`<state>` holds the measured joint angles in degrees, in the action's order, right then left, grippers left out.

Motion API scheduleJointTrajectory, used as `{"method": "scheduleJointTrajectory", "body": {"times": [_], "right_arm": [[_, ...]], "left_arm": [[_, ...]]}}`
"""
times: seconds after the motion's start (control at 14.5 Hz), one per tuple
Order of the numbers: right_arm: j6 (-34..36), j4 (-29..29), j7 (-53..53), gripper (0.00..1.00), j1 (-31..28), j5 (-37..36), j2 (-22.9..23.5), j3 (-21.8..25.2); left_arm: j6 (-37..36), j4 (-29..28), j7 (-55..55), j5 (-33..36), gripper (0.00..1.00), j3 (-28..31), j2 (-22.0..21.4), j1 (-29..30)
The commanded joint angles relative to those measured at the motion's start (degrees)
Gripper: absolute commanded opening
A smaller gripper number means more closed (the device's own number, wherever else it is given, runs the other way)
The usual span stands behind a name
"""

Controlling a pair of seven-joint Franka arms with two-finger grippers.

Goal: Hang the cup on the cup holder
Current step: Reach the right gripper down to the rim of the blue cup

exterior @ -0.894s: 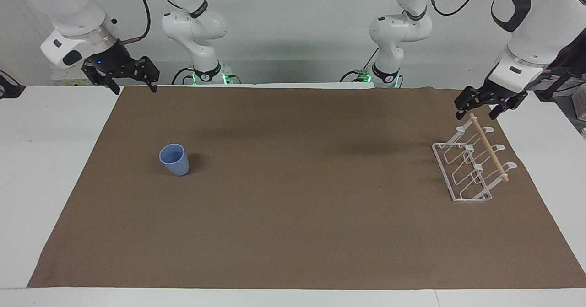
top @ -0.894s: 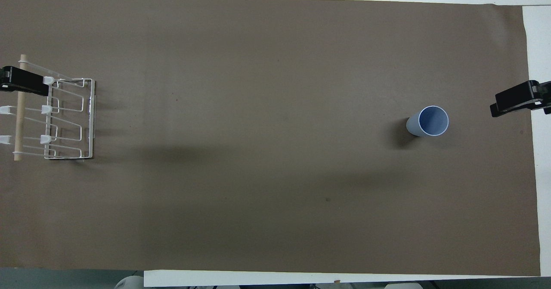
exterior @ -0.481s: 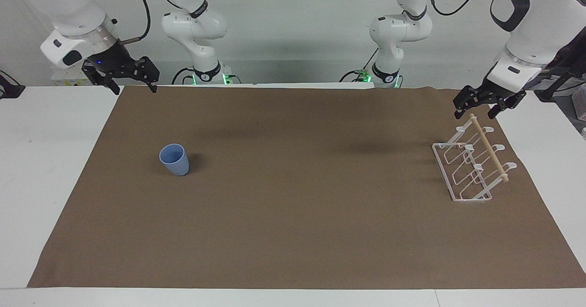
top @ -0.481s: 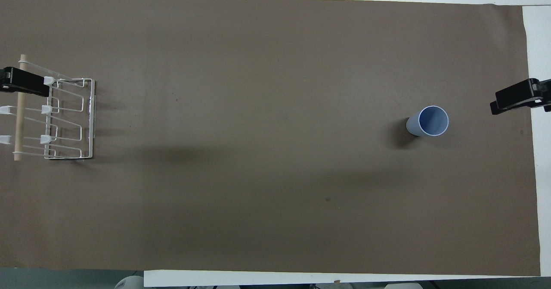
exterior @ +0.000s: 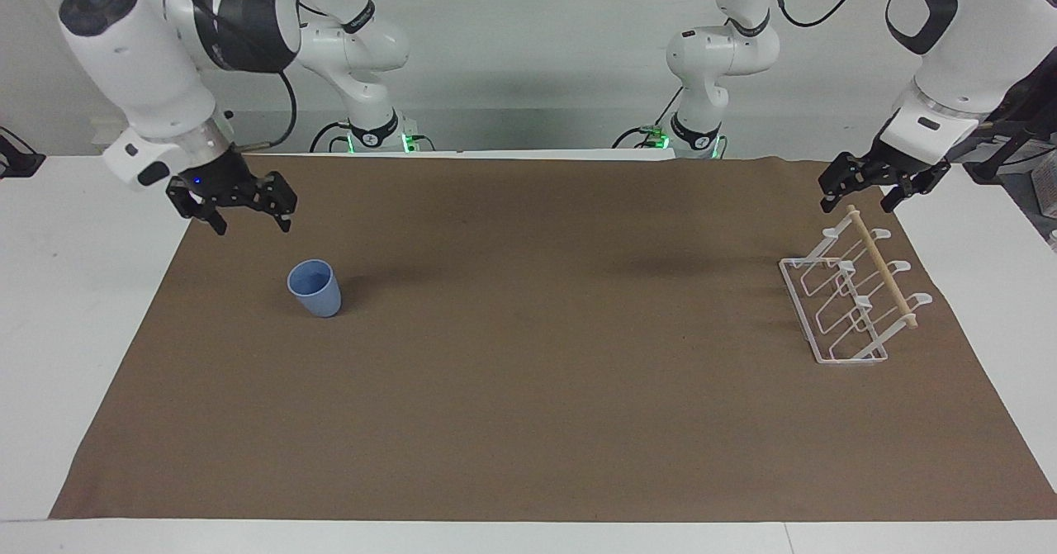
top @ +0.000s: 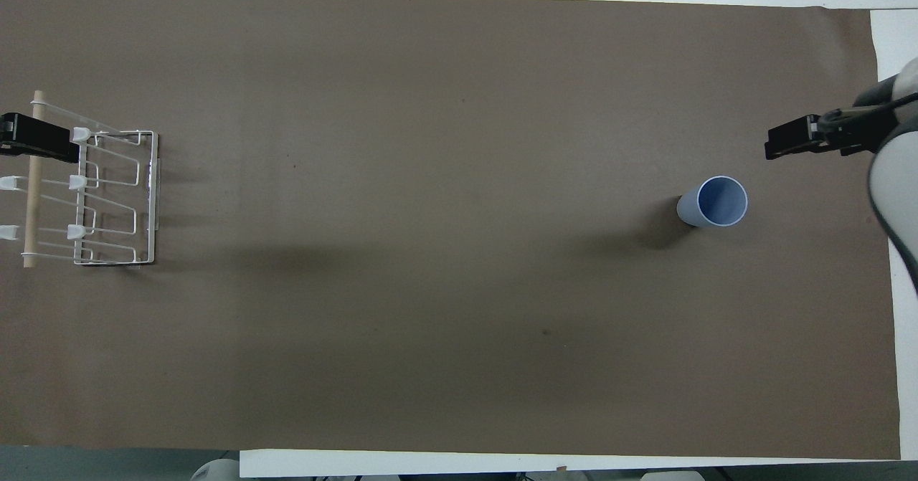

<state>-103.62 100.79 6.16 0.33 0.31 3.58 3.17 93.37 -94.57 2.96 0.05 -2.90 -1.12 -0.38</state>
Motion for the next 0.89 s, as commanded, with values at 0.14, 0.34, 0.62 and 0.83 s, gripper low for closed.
{"method": "scheduleJointTrajectory", "body": {"times": [0.14, 0.34, 0.62, 0.83], "right_arm": [[-9.84, 11.08, 6.49, 1.00, -0.59, 0.13, -0.24, -0.19], [-10.99, 13.29, 6.58, 1.00, -0.59, 0.13, -0.33, -0.19], [-18.11, 17.77, 11.23, 1.00, -1.20, 0.13, 0.20, -0.19], [-18.81, 19.62, 14.30, 0.96, -2.17, 0.13, 0.03, -0.19]], "left_arm": [[-2.05, -0.79, -0.41, -0.31, 1.00, 0.00, -1.43, 0.29], [-2.32, -0.88, -0.41, -0.31, 1.00, 0.00, -1.43, 0.20], [-2.40, -0.79, -0.58, -0.31, 1.00, 0.00, -1.43, 0.03], [-2.49, -0.79, -0.67, -0.31, 1.00, 0.00, -1.43, -0.06]]}}
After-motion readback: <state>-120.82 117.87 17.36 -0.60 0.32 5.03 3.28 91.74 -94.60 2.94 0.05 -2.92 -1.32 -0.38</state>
